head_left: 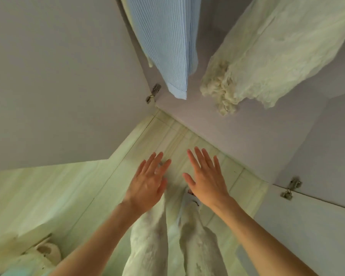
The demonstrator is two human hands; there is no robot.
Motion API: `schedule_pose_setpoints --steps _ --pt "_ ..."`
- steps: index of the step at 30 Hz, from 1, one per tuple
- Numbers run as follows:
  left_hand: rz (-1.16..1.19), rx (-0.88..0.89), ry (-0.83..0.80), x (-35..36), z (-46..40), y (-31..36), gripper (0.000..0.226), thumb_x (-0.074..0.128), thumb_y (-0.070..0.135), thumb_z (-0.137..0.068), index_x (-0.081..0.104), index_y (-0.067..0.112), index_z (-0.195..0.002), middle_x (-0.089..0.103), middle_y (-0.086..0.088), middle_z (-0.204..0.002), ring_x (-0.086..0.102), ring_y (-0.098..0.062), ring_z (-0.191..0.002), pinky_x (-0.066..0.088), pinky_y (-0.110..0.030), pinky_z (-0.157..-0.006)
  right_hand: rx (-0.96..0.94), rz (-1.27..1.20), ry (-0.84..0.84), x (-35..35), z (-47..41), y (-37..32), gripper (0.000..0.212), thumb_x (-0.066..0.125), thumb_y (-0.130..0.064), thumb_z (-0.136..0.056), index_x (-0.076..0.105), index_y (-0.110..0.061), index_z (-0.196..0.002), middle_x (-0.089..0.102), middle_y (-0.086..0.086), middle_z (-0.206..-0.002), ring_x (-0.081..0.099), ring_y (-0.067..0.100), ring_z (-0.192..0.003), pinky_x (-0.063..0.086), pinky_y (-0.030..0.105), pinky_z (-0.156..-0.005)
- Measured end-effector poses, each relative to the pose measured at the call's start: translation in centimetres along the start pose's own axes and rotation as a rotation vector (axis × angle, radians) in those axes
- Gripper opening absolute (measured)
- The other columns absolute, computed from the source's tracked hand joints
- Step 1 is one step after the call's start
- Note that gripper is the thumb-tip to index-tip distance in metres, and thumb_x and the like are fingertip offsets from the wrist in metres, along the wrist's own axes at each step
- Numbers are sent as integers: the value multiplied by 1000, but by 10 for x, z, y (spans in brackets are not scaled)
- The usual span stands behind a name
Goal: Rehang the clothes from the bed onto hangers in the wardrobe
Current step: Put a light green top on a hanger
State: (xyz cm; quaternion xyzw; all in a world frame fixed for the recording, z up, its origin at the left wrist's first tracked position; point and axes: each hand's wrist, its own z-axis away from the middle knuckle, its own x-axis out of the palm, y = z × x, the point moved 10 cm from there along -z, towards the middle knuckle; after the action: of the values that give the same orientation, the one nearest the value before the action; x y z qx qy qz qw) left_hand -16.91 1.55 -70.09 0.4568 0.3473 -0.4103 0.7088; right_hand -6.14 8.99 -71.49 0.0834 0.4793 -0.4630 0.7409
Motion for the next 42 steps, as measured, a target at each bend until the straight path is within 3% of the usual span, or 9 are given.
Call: schedule_pose_setpoints --steps 3,7,10,14,20,28,37,42 --pt "81 -132 -11 -7 61 -7 50 37 33 -91 45 13 -135 45 -17 -139 39 -37 -131 39 -51 -102 -31 22 12 -6 30 -29 66 25 -50 -89 33 -13 -143 38 15 -145 36 33 -134 25 54 -106" --pt "152 -298 53 -23 130 -17 47 44 30 -92 45 11 -135 41 -20 -141 33 -39 -133 37 -55 -102 -68 21 -23 -18 61 -58 64 34 -46 -96 10 -19 -149 11 9 -156 6 25 -145 2 46 -115" --pt "190 -361 122 -43 166 -17 49 60 18 -88 45 8 -134 42 -24 -139 34 -43 -132 39 -60 -98 -90 42 -39 -34 86 -85 66 35 -44 -97 4 -21 -149 5 7 -157 -1 22 -145 -2 45 -116" --pt "250 -404 183 -74 212 -12 49 38 31 -91 46 7 -133 44 -24 -137 36 -43 -131 37 -57 -101 -199 87 -58 -37 127 -138 65 38 -43 -96 8 -21 -149 8 8 -157 2 23 -145 -1 46 -116" --pt "331 -624 331 -91 346 -36 50 37 32 -90 47 7 -132 43 -23 -138 34 -42 -132 36 -54 -103 -367 57 -79 -1 187 -251 67 36 -46 -88 22 -18 -147 21 11 -154 15 28 -143 5 49 -114" --pt "402 -1202 573 -85 575 -65 47 54 16 -92 43 8 -136 33 -19 -146 23 -36 -139 28 -51 -110 -789 236 -218 43 264 -429 64 38 -42 -96 8 -22 -149 7 5 -157 1 19 -145 -4 41 -116" --pt "578 -1690 868 -76 718 15 54 33 34 -90 39 11 -139 28 -15 -149 17 -29 -142 15 -36 -114 -1256 475 -435 88 395 -516 64 43 -40 -95 13 -22 -149 15 3 -156 7 20 -145 2 43 -116" --pt "651 -1882 1031 -49 779 56 46 39 27 -98 34 13 -142 21 -9 -152 9 -22 -143 8 -27 -113 -1436 549 -463 118 443 -579 63 41 -40 -96 13 -21 -149 16 1 -156 7 18 -145 3 42 -116"
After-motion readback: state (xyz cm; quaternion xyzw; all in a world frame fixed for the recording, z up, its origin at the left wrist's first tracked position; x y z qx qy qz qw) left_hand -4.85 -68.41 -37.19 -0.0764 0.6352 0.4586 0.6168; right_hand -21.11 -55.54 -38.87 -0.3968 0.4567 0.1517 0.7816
